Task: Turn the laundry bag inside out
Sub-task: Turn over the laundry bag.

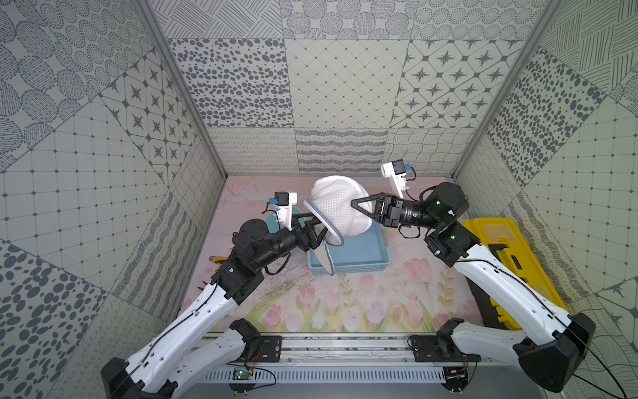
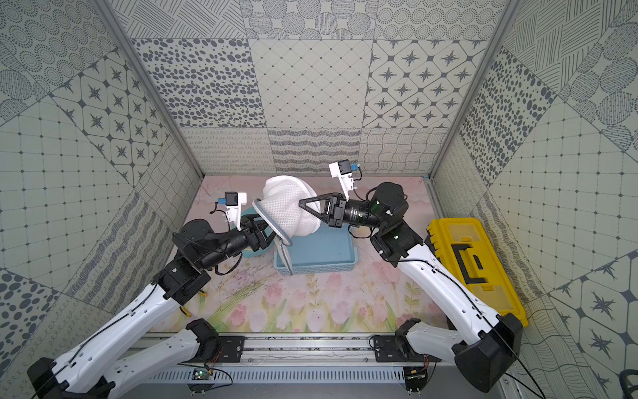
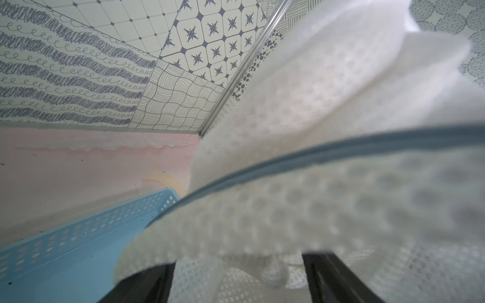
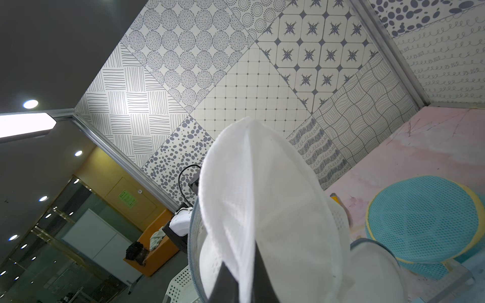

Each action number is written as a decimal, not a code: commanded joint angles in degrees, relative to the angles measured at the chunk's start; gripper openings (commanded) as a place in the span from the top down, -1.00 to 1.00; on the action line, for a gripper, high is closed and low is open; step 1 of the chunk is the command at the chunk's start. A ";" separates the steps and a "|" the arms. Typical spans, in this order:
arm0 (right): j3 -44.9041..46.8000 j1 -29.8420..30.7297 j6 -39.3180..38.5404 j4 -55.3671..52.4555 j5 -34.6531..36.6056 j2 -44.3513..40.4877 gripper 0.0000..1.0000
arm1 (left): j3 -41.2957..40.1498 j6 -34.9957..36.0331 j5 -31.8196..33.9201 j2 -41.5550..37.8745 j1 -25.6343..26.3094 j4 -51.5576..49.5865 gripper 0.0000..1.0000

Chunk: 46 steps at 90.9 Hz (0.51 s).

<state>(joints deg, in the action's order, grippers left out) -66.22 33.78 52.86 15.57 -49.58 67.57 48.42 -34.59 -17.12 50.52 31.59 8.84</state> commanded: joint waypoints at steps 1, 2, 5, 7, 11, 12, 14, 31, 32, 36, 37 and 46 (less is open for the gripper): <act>0.63 -0.08 5.24 10.78 -1.90 0.15 1.00 | -1.34 -7.10 -10.31 2.73 -2.50 15.94 -0.66; 0.68 -0.10 5.55 11.09 -1.86 0.22 1.00 | -1.50 -7.44 -10.66 2.95 -2.63 16.60 -0.66; 0.80 -0.06 6.34 11.94 -1.90 0.39 1.00 | -1.91 -8.71 -11.75 3.58 -2.91 18.95 -0.68; 0.93 -0.02 6.68 12.25 -1.92 0.55 1.00 | -2.10 -9.48 -12.46 3.85 -3.11 20.32 -0.69; 1.23 0.00 7.14 12.93 -1.73 0.83 1.00 | -2.31 -10.90 -13.78 4.47 -3.22 23.09 -0.69; 1.33 0.07 7.29 13.14 -1.69 0.91 1.00 | -2.38 -11.18 -14.15 4.66 -3.30 23.82 -0.69; 1.52 0.06 7.51 13.42 -1.62 1.05 1.00 | -2.33 -11.70 -14.73 5.09 -3.36 24.88 -0.67; 4.43 0.12 7.66 13.04 0.95 2.54 1.00 | -2.32 -15.66 -17.70 6.76 -3.43 28.98 -0.31; 4.56 0.09 7.64 12.88 1.23 2.60 1.00 | -2.39 -15.67 -17.69 6.64 -3.40 28.92 -0.29; 5.13 0.13 7.31 12.51 1.91 2.95 1.00 | -2.62 -15.84 -17.49 6.21 -3.43 28.72 -0.20; 5.26 0.14 7.28 12.44 2.01 3.02 1.00 | -2.63 -15.85 -17.41 6.06 -3.45 28.62 -0.19; 6.67 0.05 6.88 10.85 4.28 3.40 1.00 | -2.96 -15.45 -16.47 4.72 -3.38 26.57 -0.08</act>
<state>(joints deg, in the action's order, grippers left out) -61.52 33.71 59.64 27.09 -47.70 69.56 45.67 -46.30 -28.99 56.47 28.51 25.82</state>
